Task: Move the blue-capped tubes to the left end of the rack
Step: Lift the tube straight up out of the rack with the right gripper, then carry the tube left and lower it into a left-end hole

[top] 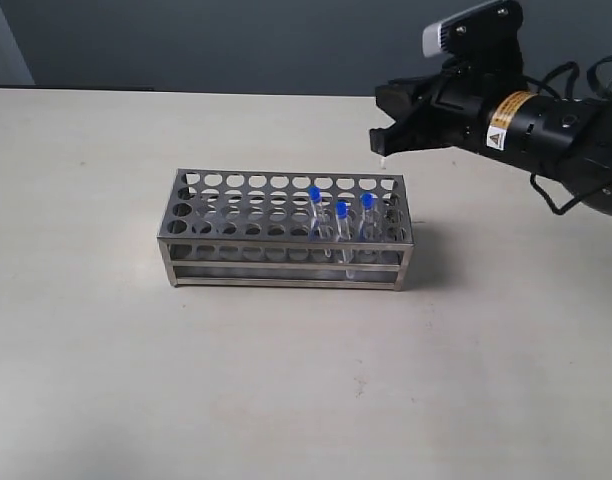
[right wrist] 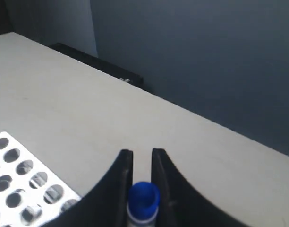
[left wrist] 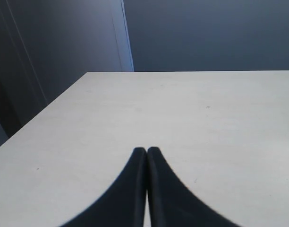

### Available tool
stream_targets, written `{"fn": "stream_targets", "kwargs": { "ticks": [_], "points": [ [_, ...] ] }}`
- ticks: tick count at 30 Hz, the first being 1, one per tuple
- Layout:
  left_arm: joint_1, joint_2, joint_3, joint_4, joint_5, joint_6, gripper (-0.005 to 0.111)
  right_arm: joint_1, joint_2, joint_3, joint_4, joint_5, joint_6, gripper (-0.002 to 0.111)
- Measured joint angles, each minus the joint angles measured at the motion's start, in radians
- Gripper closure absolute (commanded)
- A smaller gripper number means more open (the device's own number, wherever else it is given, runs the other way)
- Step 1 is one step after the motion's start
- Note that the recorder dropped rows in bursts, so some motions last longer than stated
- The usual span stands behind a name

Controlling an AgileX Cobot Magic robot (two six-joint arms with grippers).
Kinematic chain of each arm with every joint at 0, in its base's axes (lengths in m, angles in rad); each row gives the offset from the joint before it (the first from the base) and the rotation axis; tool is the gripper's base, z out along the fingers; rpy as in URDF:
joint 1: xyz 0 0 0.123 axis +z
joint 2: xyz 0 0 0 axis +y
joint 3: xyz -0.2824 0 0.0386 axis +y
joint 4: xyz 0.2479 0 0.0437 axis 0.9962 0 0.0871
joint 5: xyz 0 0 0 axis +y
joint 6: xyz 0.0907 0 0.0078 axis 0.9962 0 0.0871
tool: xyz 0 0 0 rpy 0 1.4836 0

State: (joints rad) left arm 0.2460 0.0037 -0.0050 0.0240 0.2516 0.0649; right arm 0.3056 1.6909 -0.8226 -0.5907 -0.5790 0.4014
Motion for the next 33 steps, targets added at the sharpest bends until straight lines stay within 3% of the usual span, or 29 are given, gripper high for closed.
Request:
{"fn": "stream_targets", "kwargs": {
  "ticks": [4,10,18,33],
  "points": [
    [0.000,0.000,0.000,0.000,0.000,0.000,0.106,0.134,-0.035,-0.064,-0.027,0.010,0.000,0.108],
    [0.000,0.000,0.000,0.000,0.000,0.000,0.106,0.288,0.058,-0.295,-0.031,0.142,0.000,0.108],
    [0.000,0.000,0.000,0.000,0.000,0.000,0.106,0.320,0.293,-0.426,-0.031,0.113,0.000,0.108],
    [0.000,0.000,0.000,0.000,0.000,0.000,0.106,0.396,0.401,-0.562,-0.058,0.122,0.021,0.108]
  ]
}}
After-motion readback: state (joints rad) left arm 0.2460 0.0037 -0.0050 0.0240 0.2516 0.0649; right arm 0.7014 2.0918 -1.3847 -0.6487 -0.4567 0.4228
